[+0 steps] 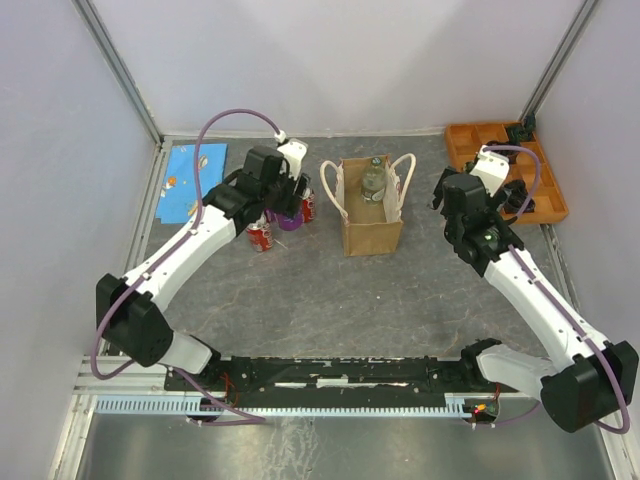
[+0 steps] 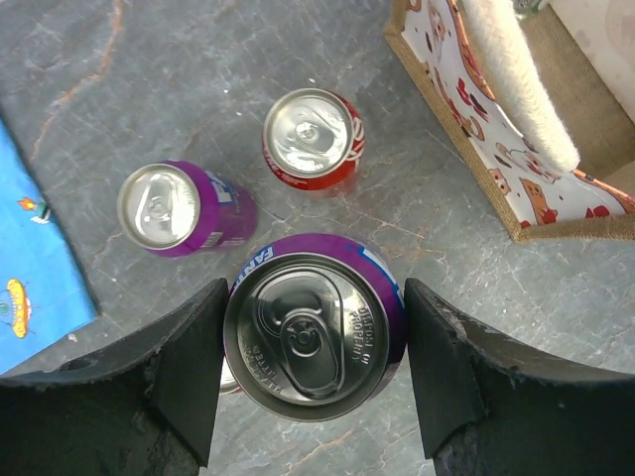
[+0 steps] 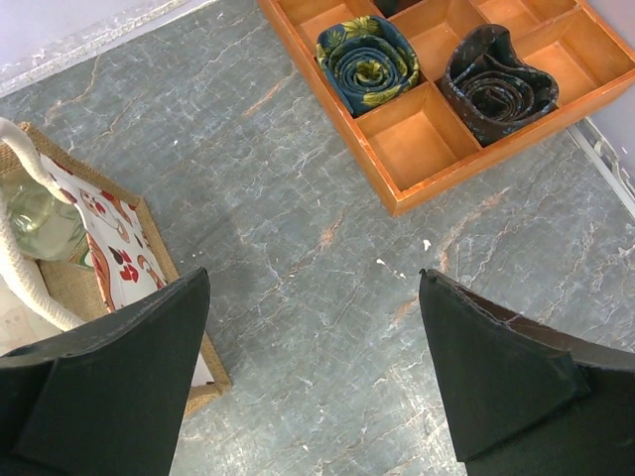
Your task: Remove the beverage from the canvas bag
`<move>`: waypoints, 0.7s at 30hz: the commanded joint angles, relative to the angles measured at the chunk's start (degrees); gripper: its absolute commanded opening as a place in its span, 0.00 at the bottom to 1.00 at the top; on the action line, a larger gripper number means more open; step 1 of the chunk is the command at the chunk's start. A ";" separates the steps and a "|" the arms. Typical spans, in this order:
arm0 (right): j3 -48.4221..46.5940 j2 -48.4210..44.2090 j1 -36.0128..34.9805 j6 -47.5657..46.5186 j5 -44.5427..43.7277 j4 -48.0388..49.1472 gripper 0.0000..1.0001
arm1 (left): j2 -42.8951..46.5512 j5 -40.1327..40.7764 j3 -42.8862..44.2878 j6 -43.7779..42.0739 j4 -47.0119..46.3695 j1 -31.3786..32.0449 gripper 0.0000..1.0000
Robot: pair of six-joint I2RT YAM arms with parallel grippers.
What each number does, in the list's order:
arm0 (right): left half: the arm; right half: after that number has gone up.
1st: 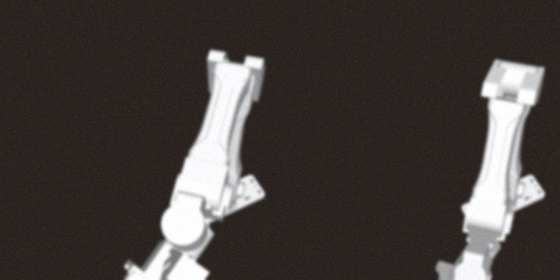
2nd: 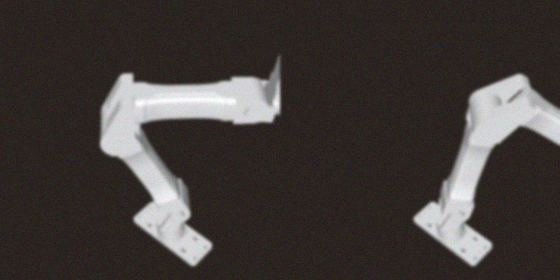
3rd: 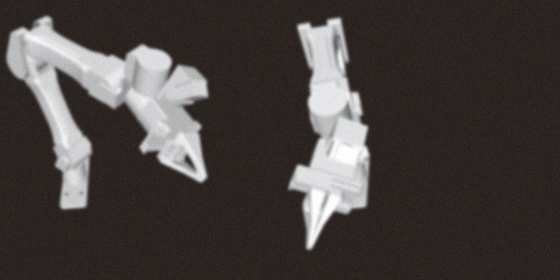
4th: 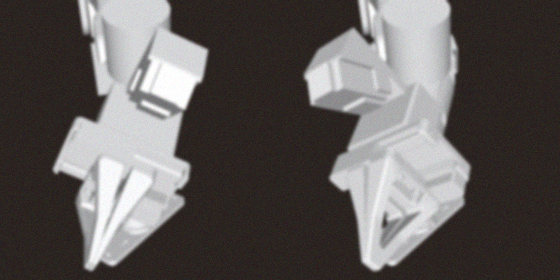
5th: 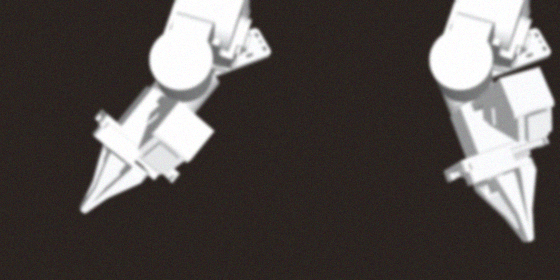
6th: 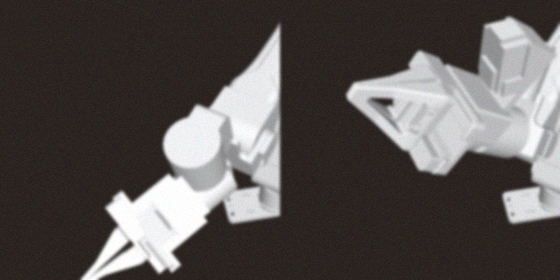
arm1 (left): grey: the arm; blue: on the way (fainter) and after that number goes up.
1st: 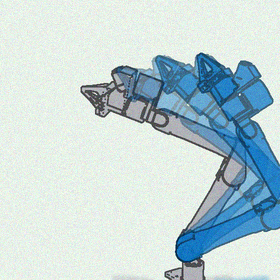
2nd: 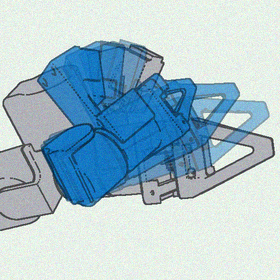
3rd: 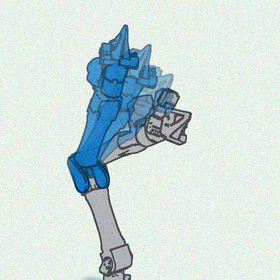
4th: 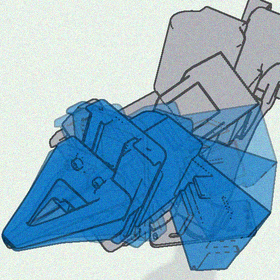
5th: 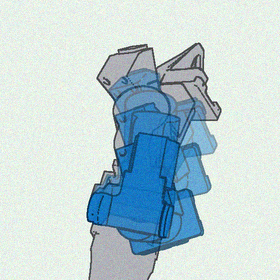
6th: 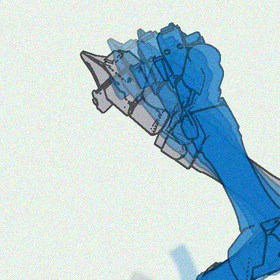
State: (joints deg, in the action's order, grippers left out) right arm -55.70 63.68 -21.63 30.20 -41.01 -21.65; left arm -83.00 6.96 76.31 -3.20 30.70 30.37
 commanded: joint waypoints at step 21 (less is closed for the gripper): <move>-0.23 -1.86 0.19 0.38 -2.24 2.12 0.94 | -6.99 4.16 -10.55 0.48 -19.39 3.53 0.05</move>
State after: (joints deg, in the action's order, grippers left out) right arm -55.57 61.84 -21.63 30.20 -42.30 -21.41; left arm -91.09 9.32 65.28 -2.37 19.38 33.41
